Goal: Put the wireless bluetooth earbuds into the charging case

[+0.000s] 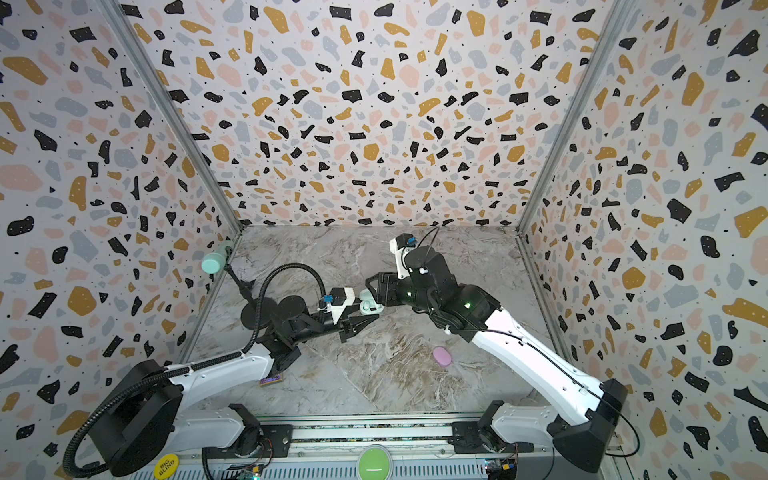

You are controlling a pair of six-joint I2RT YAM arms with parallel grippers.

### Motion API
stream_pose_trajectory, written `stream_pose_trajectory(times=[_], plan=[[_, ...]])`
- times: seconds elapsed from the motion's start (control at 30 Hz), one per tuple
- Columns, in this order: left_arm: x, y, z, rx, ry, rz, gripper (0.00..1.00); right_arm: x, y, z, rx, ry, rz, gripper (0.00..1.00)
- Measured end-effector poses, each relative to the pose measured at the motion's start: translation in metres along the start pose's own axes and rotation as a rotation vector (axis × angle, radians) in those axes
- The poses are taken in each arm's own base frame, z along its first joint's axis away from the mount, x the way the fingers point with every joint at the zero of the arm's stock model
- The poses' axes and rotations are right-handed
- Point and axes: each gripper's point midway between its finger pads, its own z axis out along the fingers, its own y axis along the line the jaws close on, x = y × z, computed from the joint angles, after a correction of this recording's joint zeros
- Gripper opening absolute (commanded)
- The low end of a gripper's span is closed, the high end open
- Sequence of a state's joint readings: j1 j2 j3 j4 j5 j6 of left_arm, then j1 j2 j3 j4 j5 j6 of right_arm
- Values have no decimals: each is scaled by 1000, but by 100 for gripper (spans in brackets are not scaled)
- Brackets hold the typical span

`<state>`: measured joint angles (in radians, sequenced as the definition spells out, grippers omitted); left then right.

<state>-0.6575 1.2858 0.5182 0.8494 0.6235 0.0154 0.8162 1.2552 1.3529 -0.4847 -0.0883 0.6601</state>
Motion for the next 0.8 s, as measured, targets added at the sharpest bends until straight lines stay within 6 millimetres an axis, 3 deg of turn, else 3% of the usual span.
stream_pose_trajectory(times=[0.13,0.33,0.5,0.8], plan=[[0,0,0,2,0,0,28,-2,-11,20,37,58,-15,58],[0,-1,0,4,0,0,28,12,-21,35,48,149,-23,52],[0,-1,0,3,0,0,28,20,-18,33,27,180,-23,48],[0,-1,0,3,0,2,28,54,-22,16,29,235,4,47]])
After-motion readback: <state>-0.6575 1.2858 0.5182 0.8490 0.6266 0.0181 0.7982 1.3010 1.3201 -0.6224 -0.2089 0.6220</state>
